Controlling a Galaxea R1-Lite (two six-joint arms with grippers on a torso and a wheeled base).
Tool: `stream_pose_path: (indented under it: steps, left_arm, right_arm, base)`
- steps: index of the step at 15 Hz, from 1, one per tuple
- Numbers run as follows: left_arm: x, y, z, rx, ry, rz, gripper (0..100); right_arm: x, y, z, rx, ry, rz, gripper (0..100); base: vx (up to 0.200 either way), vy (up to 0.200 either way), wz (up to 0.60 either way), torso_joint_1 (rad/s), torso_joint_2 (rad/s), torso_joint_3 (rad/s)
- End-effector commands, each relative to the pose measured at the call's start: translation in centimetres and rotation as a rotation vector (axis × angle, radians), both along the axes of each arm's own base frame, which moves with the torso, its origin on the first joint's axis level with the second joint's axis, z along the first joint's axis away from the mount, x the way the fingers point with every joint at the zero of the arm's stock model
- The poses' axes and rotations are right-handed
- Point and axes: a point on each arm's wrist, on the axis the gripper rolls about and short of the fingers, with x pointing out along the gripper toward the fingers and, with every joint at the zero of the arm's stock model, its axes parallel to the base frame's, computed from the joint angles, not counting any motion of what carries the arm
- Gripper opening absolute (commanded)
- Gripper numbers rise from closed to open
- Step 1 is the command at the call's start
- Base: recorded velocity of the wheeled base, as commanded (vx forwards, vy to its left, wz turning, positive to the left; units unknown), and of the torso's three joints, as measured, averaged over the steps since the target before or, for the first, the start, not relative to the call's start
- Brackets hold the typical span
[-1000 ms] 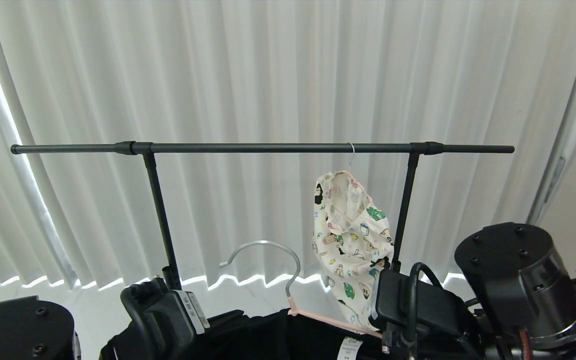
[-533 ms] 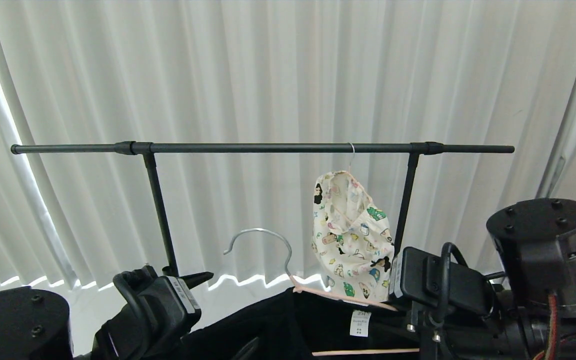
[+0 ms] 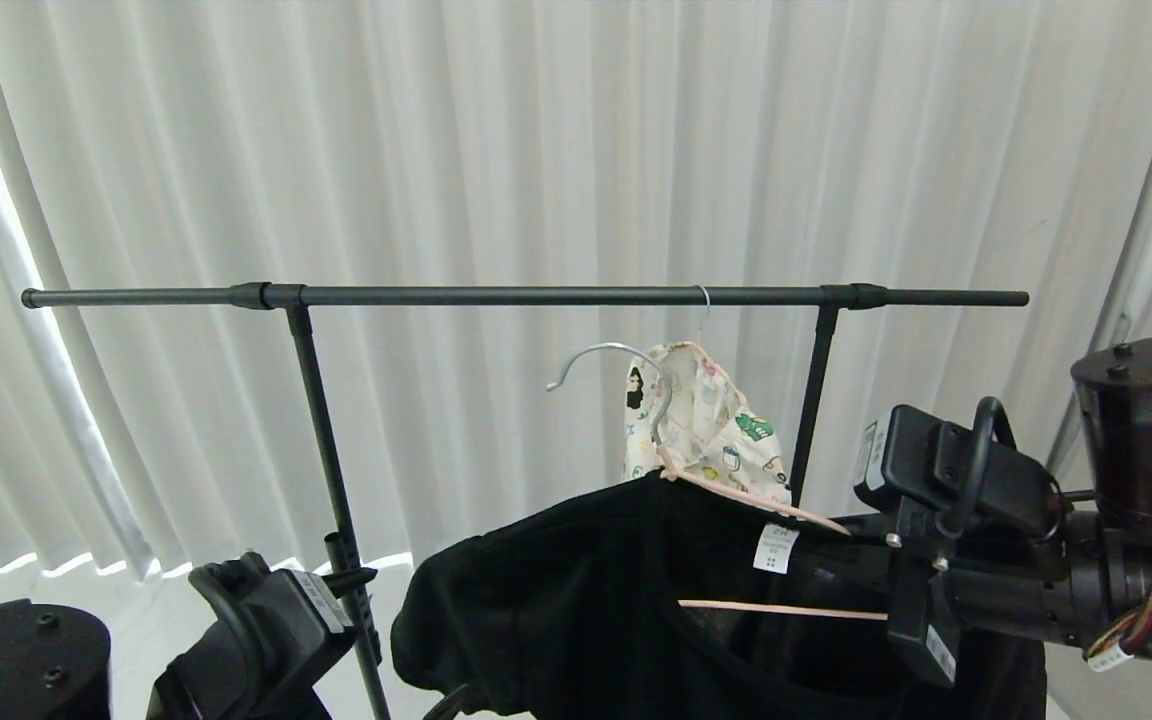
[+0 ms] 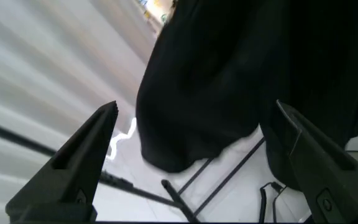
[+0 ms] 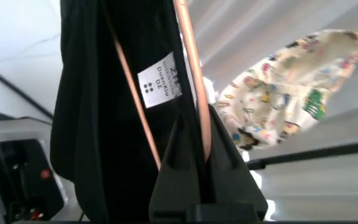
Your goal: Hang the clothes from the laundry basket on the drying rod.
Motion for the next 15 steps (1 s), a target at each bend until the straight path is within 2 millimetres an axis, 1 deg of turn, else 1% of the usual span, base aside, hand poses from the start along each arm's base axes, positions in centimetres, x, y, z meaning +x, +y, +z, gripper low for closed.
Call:
stream_pose_path:
  steps: [1, 2, 4, 7, 9, 11, 12, 15]
  left_arm:
    - [0.2, 0.9, -0.6, -0.018, 0.041, 0.074, 100]
    - [0.2, 1.7, -1.6, -0.049, 0.116, 0.153, 100]
    - [0.7, 2.3, -1.9, -0.105, 0.164, 0.224, 100]
    - [2.1, 2.9, -2.5, -0.105, 0.215, 0.294, 100]
    - [2.9, 2.6, -2.0, -0.128, 0.211, 0.292, 100]
    - [2.8, 2.5, -2.0, -0.144, 0.225, 0.247, 100]
    - [2.7, 2.5, -2.1, -0.148, 0.232, 0.227, 0]
    - [2.9, 2.8, -2.1, -0.149, 0.231, 0.253, 0]
  right_arm:
    - [-0.2, -0.7, 0.7, 0.022, -0.022, -0.016, 0]
    - [-0.5, -1.0, 1.1, 0.035, -0.035, -0.014, 0]
    - [-1.0, -1.4, 1.5, 0.051, -0.05, -0.007, 0]
    - [-1.7, -1.9, 1.9, 0.052, -0.087, 0.045, 0]
    - [-1.9, -2.1, 2.1, 0.049, -0.11, 0.075, 0]
    - [-2.0, -1.9, 2.1, 0.048, -0.117, 0.09, 0]
    - [-2.1, -1.9, 2.1, 0.048, -0.117, 0.092, 0]
    - [-2.1, -1.9, 2.1, 0.045, -0.118, 0.085, 0]
  base:
    - [0.0, 0.0, 0.0, 0.0, 0.0, 0.0]
    - [0.0, 0.0, 0.0, 0.0, 0.0, 0.0]
    - [0.0, 0.0, 0.0, 0.0, 0.0, 0.0]
    - [0.0, 0.0, 0.0, 0.0, 0.0, 0.0]
    - [0.0, 0.0, 0.0, 0.0, 0.0, 0.0]
    - [0.0, 0.0, 0.0, 0.0, 0.0, 0.0]
    - [0.0, 0.0, 0.0, 0.0, 0.0, 0.0]
    - [0.0, 0.0, 0.0, 0.0, 0.0, 0.0]
